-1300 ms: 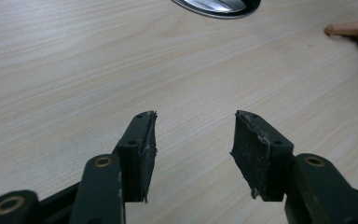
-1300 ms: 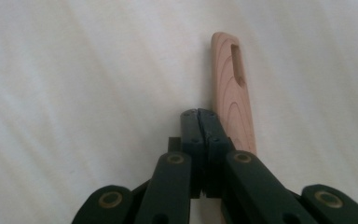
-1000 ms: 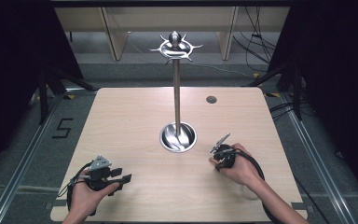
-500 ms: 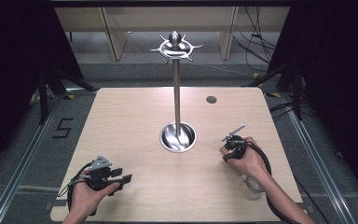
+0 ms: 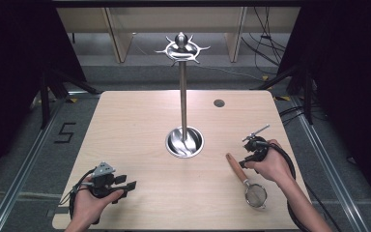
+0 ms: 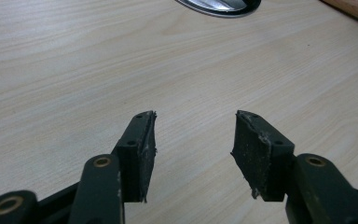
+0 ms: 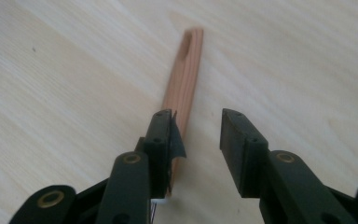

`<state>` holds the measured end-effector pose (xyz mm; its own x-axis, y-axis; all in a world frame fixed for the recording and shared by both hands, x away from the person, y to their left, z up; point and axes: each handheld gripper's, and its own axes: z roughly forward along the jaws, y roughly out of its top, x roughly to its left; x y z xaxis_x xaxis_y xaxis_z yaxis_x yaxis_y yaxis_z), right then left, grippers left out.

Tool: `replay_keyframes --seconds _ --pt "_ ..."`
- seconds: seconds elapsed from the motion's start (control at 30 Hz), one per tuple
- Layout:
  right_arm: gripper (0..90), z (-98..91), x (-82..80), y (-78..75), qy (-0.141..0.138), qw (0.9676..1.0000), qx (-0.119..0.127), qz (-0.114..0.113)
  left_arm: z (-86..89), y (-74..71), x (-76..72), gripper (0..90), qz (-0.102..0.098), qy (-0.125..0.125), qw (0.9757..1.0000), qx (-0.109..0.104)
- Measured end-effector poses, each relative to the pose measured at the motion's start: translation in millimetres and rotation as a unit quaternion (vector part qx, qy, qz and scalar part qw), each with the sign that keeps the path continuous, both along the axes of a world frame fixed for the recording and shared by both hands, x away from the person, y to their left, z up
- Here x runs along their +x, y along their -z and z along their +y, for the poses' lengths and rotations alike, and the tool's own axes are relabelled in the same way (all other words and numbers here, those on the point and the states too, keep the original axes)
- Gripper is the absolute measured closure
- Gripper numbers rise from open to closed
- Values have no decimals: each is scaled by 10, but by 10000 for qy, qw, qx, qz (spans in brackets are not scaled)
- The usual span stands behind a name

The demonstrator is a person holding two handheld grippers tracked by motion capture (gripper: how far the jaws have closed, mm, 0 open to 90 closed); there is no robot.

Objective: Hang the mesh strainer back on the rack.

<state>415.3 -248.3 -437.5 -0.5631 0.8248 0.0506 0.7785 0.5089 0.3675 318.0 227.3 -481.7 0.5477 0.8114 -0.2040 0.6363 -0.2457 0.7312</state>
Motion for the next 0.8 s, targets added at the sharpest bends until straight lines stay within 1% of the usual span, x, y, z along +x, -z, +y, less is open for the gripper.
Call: replay_keyframes --seconds 0.03,0.07,0.1,0.13,0.17,0.2,0.27,0.3,0.33,0.37,0.4,0.43,0.5,0.53,0.57,0.63,0.67,0.7,0.73,0.77,0.8 --pt "631 -1 -5 7 134 9997 -114 156 18 -5 6 474 3 79 9999 81" --pt "632 -9 -3 13 65 9997 -161 166 20 -6 12 474 29 95 9999 62" --pt "631 -5 -11 15 104 9995 -202 208 19 -9 15 474 53 74 9999 81" --pt "622 -3 -7 21 87 9992 -288 249 3 -2 21 473 11 3 10000 6" --pt "615 26 -16 11 218 9982 -363 428 20 -13 29 473 28 99 9999 107" --pt "597 34 -16 23 208 9980 -358 484 12 -12 31 472 4 67 9999 82" --pt "589 32 -16 21 188 9977 -395 517 -11 -5 27 471 -32 -18 10000 8" --pt "581 35 -23 18 227 9973 -396 577 -3 -7 23 469 4 34 10000 71" --pt "563 29 -37 5 298 9966 -436 637 -15 1 17 468 2 -45 10000 8" --pt "563 29 -37 5 298 9966 -436 637 0 -3 12 468 24 9 10000 82" --pt "555 17 -44 13 276 9968 -438 611 -5 7 10 467 4 -21 10000 34" --pt "545 5 -53 6 270 9955 -538 726 8 4 10 467 17 34 9999 98" --pt "533 19 -76 13 436 9935 -550 892 15 0 5 465 0 41 9999 117" --pt "530 -1 -66 20 285 9941 -579 870 13 -6 1 465 -15 20 10000 57" --pt "528 5 -65 25 283 9938 -592 895 8 -4 1 464 -25 -9 10000 21" --pt "526 19 -63 34 302 9936 -584 922 10 -4 3 463 -19 5 10000 31" --pt "527 27 -61 47 274 9936 -579 933 18 -11 5 462 8 44 9999 117" --pt "528 50 -60 86 247 9939 -550 920 15 -12 10 461 19 53 9999 117" --pt "528 50 -60 86 247 9939 -550 920 3 -7 13 461 21 33 10000 56" --pt "530 62 -59 104 237 9937 -557 947 -2 -4 17 461 3 33 10000 55" --pt "536 77 -54 118 254 9927 -589 1017 -3 -4 17 461 15 43 10000 58"
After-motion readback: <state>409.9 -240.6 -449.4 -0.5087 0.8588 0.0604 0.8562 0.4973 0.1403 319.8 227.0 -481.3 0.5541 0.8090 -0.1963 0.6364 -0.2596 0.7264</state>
